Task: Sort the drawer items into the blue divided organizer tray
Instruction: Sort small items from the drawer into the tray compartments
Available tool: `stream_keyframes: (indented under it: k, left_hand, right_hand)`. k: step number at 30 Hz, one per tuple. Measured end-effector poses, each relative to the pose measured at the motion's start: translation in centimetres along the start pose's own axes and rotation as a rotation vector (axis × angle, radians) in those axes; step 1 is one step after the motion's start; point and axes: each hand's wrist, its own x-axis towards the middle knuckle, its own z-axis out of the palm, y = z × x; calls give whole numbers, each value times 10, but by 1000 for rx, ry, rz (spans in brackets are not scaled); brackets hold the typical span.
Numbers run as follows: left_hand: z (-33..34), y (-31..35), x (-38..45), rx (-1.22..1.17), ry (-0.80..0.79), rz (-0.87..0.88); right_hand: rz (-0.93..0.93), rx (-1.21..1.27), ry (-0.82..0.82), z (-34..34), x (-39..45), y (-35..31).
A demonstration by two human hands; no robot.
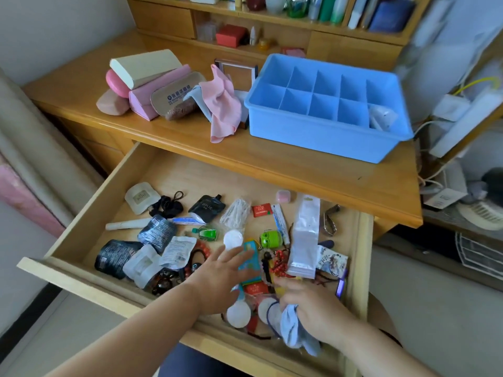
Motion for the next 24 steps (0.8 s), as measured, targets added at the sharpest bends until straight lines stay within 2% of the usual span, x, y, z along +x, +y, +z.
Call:
stream_keyframes:
  k: [3,6,7,9,11,14,16,19,21,24]
  left_hand:
    - [-8,4,8,190,-21,-125]
    - [-24,7,14,257,63,-207]
    - [-26,10,17,210,109,-150]
    - [-27,23,25,59,156,71]
    - [-24,37,32,46,80,183]
    - [-17,45,40,188,3,-4]
    - [-17,51,42,148,63,-96]
    - [-16,65,54,54,202,9]
    - [-12,76,65,-58,194,25]
    - [-10,84,78,-70,157,-21]
  right_hand:
    - [93,-1,65,-7,-3,0]
    - [247,-80,42,-15,-4,10]
    - [292,-89,34,-18,-4,13]
    - [368,-116,32,-22,-4,16]
    - [425,-149,39,-23,-3,17]
    - [440,-105,122,-25,-2,16]
    - [378,-49,197,-25,-4,20]
    - [326,243,390,-29,-10,25]
    - [377,536,522,-36,-14,27]
    - [392,806,527,-48,-14,32]
